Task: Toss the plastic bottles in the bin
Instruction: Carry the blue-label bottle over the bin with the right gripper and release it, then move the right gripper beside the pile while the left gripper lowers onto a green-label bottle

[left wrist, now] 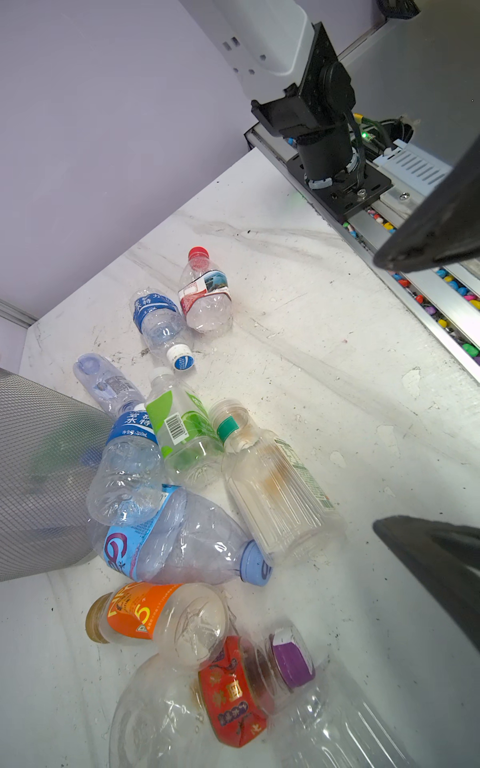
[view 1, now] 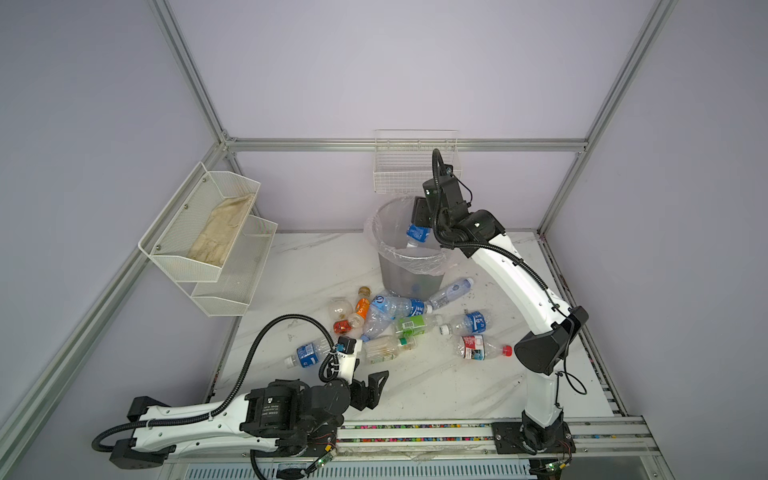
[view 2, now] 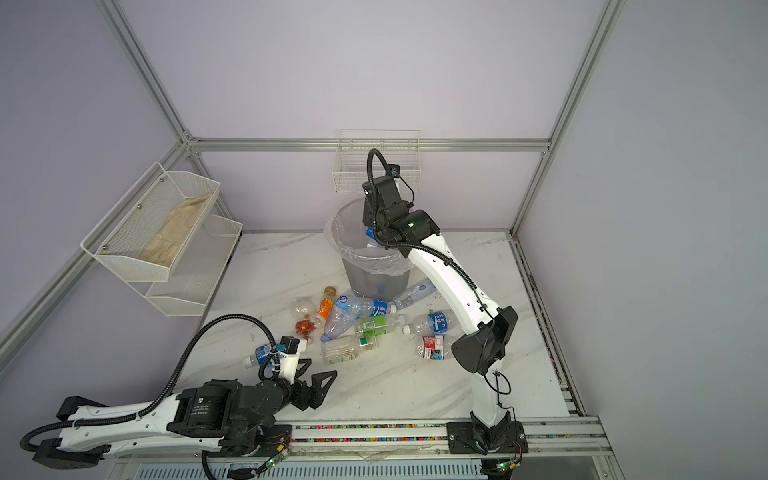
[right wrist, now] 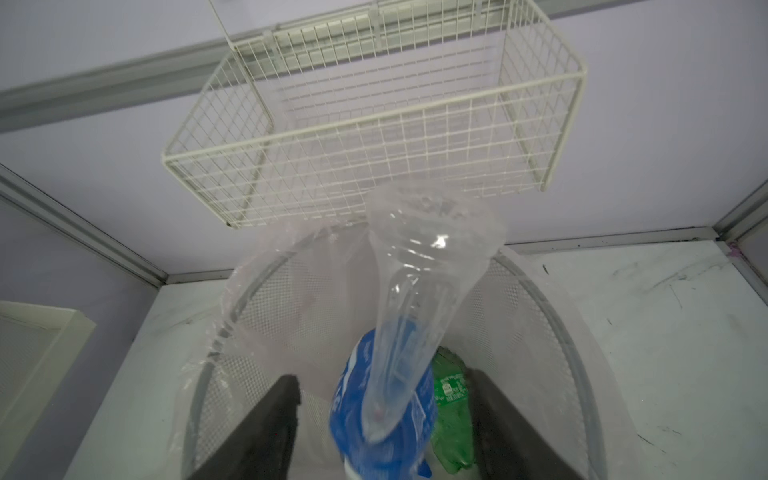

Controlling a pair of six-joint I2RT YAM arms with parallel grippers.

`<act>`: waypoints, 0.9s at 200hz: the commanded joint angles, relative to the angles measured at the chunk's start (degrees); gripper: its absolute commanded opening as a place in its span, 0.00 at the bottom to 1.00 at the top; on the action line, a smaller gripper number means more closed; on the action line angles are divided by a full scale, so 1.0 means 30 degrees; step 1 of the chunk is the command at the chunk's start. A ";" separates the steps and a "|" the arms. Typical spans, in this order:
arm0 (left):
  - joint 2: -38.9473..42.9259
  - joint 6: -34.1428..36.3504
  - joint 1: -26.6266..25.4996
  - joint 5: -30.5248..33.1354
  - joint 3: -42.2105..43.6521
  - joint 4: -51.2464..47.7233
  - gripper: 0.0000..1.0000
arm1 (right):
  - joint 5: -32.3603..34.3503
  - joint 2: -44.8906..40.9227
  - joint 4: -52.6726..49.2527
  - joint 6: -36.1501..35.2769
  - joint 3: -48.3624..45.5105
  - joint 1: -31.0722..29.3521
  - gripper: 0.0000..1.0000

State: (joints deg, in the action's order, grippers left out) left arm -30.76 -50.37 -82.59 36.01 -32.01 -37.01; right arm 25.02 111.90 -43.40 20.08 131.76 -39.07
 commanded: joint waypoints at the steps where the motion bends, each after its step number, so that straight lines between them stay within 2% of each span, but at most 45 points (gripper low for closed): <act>1: -0.0325 0.0276 -0.0113 0.0258 -0.0627 0.0270 0.90 | 0.0093 -0.3482 0.0322 -0.0377 -0.0688 -0.0309 0.81; 81: -0.1439 0.1791 -0.0126 0.0330 -0.1552 -0.0152 0.90 | -0.1036 -0.8821 0.0985 0.0731 -0.6964 -0.0307 0.83; 124: -0.1413 0.3014 -0.0105 0.0718 -0.1869 -0.0679 0.94 | -0.2163 -1.0953 0.1750 0.1415 -1.0264 -0.0307 0.83; 154: -0.1675 0.4251 0.0392 -0.0526 -0.2240 -0.0715 0.96 | -0.3581 -1.2724 0.2759 0.1465 -1.3102 -0.0305 0.83; 180: -0.2302 0.5314 0.2033 -0.2483 -0.2597 -0.0457 0.96 | -0.4300 -1.4107 0.3459 0.1596 -1.5365 -0.0307 0.84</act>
State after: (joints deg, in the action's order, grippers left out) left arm -36.36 -39.20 -80.31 33.65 -33.58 -39.24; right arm 15.33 73.82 -36.75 23.79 90.13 -39.97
